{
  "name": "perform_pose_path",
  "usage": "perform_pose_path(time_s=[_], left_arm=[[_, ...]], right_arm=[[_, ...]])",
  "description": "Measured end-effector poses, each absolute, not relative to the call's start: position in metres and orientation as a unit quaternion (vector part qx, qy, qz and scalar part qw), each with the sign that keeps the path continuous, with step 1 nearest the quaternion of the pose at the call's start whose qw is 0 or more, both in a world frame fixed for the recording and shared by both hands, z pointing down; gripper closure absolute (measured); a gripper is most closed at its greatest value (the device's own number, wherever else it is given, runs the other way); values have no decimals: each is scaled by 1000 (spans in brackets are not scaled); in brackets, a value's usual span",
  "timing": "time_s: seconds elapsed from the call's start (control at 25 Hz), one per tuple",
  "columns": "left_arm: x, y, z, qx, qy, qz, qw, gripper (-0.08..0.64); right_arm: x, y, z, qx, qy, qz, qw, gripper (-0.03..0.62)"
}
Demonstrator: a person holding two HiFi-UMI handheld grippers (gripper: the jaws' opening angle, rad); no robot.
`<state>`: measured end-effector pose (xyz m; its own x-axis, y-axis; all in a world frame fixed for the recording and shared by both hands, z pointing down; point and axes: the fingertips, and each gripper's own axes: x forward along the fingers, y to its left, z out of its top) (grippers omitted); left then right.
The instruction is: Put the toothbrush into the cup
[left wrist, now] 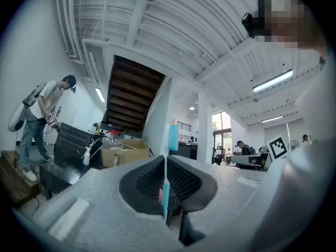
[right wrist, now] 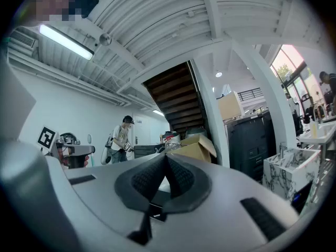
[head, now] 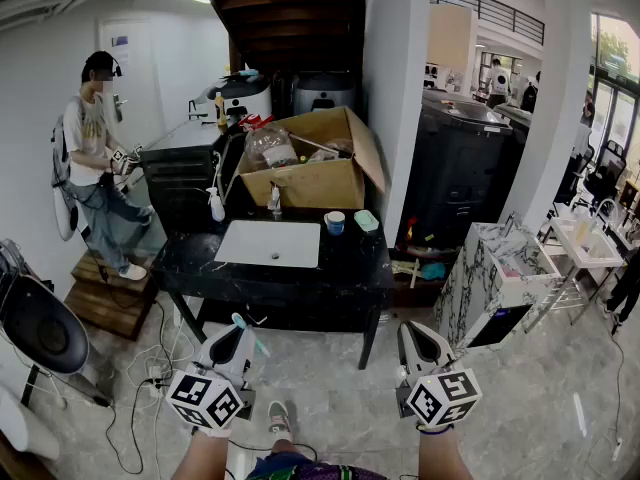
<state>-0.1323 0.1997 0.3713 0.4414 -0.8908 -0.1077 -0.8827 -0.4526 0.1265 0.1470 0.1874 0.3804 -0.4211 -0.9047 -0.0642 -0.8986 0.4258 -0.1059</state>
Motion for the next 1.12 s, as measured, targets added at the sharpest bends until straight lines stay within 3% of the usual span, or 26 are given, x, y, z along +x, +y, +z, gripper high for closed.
perform_pose_path(time_s=[1.12], left_arm=[[-129,177,374,850,-521,-73,32,537]], right_arm=[[143,168,379,-527,846,-43,65,589]])
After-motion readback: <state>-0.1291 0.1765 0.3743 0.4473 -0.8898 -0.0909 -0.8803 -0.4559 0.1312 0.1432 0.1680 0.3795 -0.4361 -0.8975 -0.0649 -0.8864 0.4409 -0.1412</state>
